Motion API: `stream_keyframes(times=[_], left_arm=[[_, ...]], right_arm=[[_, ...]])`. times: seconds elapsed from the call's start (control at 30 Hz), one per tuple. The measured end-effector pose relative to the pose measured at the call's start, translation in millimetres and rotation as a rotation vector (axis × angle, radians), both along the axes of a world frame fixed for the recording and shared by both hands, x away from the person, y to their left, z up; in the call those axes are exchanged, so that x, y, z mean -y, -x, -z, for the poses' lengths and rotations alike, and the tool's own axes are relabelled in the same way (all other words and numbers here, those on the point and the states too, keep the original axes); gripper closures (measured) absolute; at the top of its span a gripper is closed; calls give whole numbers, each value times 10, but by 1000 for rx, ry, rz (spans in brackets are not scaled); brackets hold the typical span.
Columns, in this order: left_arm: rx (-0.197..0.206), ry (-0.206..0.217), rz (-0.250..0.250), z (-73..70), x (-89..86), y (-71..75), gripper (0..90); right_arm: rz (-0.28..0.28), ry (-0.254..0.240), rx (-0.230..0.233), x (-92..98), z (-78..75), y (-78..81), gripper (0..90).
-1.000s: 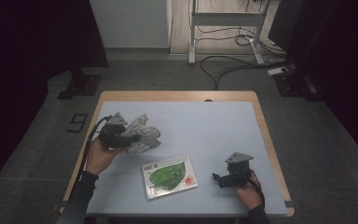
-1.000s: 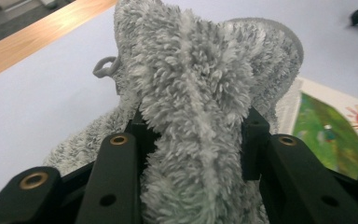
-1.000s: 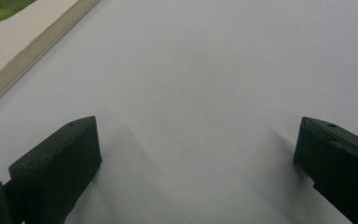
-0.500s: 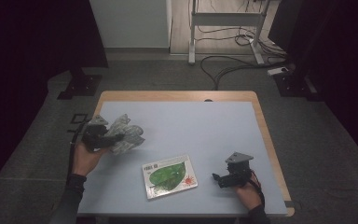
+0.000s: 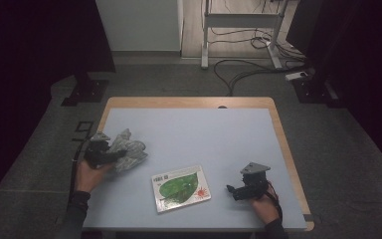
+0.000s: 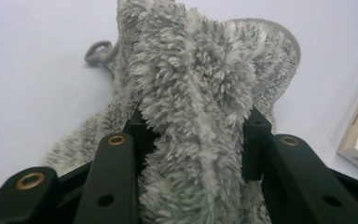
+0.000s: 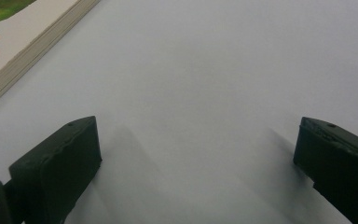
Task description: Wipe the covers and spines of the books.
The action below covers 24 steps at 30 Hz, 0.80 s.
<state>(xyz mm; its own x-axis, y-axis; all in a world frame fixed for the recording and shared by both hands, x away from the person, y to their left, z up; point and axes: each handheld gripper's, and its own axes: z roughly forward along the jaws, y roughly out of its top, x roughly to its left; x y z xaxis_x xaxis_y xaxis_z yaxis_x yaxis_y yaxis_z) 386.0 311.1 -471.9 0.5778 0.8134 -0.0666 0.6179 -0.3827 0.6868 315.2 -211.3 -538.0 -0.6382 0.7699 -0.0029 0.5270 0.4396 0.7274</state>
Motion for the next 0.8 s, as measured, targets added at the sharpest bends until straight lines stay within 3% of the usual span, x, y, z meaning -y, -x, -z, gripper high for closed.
stream_keyframes(times=[0.37,0.47,0.67,0.8], left_arm=[[-47,-20,18,308,97,-41,557],[-49,-5,11,292,75,-41,520],[-27,15,6,167,56,-7,276],[-3,40,24,25,45,49,164]], right_arm=[[-1,0,1,-1,0,1,3],[-1,0,1,0,0,1,3],[-1,0,1,-1,0,1,3],[-1,0,1,-1,0,1,3]])
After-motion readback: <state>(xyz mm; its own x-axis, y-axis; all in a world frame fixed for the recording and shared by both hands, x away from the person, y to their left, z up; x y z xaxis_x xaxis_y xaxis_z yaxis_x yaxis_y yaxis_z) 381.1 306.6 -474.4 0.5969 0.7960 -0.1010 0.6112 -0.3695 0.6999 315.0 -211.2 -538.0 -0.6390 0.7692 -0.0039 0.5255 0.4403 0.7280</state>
